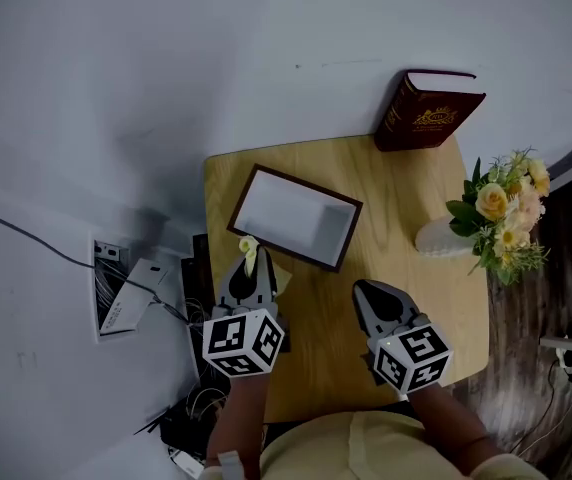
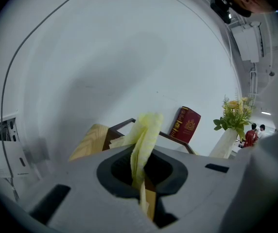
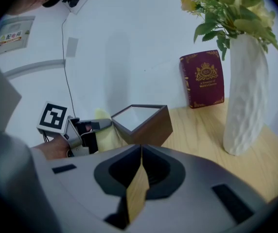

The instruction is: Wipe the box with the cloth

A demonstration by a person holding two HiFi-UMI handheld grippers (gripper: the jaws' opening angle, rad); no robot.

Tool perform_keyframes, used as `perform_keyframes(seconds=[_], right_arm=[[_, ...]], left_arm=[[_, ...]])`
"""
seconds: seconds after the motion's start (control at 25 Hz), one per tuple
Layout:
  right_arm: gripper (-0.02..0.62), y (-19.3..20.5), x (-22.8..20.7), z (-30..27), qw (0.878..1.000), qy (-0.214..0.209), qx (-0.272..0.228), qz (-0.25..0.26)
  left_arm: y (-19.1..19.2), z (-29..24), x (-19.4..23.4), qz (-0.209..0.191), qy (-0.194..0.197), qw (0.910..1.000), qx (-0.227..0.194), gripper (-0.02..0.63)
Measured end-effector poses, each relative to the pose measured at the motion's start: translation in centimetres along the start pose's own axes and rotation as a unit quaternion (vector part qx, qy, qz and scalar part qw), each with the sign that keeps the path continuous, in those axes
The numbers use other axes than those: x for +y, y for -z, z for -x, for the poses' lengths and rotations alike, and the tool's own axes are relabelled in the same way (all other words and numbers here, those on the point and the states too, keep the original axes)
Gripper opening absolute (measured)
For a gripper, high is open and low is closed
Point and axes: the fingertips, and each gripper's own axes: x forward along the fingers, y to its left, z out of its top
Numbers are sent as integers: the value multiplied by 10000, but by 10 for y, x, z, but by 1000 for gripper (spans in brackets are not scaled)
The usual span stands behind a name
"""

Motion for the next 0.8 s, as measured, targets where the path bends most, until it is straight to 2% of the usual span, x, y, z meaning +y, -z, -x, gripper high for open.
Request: perform_keyframes(seconds=[0.32, 0.8], right_arm=[[32, 4, -8, 12, 10000, -74, -17, -29], [32, 9, -21, 39, 10000, -21, -66, -43]], left_arm=[[17, 5, -38, -30, 263, 9996, 140, 29], [43, 11, -103, -63, 869, 9953, 425, 29]])
